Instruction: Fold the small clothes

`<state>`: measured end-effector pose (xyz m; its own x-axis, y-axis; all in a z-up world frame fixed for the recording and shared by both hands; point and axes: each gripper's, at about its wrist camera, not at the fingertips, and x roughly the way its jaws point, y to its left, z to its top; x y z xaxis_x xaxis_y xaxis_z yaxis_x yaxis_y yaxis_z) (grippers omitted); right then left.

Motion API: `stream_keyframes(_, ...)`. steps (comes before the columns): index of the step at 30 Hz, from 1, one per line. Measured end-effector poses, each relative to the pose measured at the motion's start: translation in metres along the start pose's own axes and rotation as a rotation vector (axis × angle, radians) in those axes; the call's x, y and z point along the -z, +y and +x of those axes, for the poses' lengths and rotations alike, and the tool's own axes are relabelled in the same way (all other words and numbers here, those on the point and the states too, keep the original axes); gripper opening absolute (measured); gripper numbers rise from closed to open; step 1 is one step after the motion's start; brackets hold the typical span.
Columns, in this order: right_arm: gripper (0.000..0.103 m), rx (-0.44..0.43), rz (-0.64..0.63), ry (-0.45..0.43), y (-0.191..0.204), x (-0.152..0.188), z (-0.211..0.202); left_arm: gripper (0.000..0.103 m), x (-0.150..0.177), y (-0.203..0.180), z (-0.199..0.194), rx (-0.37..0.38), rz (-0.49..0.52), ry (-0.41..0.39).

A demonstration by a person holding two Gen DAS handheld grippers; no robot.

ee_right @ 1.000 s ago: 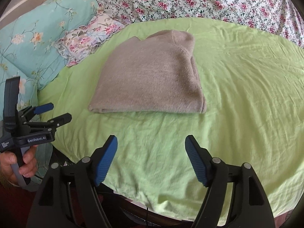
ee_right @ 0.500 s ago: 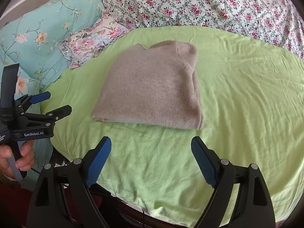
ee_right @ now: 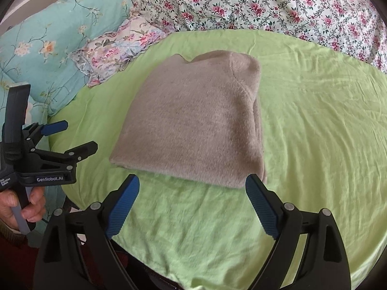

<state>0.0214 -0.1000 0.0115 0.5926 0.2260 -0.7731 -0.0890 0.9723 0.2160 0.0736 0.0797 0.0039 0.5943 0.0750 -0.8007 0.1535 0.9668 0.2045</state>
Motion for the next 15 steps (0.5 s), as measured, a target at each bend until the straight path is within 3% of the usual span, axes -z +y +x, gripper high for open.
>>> stream_keyframes(15, 0.091, -0.009, 0.01, -0.008, -0.014, -0.039, 0.023, 0.102, -0.026, 0.002, 0.015, 0.015, -0.035, -0.016)
